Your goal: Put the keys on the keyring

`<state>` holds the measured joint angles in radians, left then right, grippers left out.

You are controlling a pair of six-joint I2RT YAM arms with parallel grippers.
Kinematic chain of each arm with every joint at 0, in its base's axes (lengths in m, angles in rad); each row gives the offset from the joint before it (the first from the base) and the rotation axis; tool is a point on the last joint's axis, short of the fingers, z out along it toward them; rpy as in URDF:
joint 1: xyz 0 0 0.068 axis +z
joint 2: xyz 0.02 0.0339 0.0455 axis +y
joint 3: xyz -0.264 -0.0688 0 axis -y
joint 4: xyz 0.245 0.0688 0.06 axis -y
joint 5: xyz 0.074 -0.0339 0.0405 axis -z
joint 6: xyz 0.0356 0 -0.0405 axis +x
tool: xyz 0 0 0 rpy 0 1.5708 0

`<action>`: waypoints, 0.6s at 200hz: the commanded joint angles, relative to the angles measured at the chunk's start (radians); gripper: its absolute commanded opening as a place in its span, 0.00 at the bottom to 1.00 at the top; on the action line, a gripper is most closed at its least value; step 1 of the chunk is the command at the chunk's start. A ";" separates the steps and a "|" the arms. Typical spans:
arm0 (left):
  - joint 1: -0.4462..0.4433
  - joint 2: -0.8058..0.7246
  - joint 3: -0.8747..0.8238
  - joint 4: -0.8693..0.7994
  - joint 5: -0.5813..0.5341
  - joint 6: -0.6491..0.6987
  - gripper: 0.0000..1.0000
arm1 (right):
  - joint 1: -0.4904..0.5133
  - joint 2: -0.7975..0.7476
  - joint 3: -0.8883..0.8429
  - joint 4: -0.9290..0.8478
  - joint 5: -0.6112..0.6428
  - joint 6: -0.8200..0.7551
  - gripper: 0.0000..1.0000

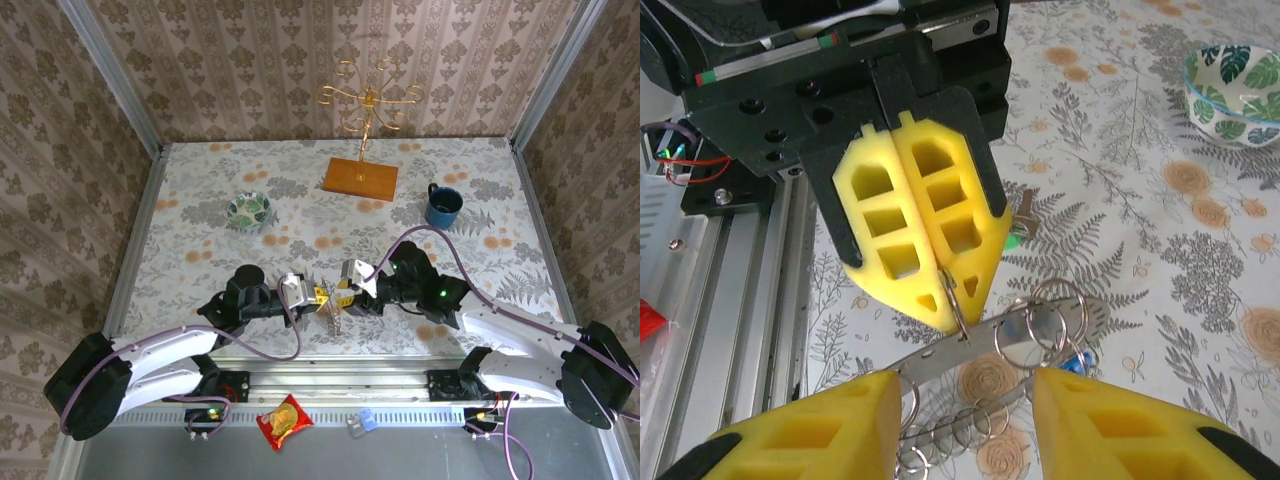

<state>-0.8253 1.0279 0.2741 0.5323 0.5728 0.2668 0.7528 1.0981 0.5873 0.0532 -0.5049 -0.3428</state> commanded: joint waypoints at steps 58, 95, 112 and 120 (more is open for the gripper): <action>-0.009 -0.005 -0.007 0.066 0.035 0.000 0.00 | 0.016 0.086 0.047 0.092 -0.058 -0.012 0.27; -0.008 -0.003 -0.006 0.070 0.047 -0.004 0.00 | 0.019 0.118 0.065 0.110 -0.075 -0.017 0.17; -0.009 -0.003 -0.007 0.069 0.048 -0.005 0.00 | 0.019 0.125 0.073 0.110 -0.086 -0.019 0.13; -0.009 -0.003 -0.008 0.069 0.047 -0.004 0.00 | 0.019 0.129 0.078 0.106 -0.094 -0.022 0.09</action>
<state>-0.8249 1.0279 0.2733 0.5365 0.5793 0.2665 0.7639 1.2118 0.6247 0.1246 -0.5549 -0.3466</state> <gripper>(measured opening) 0.065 0.127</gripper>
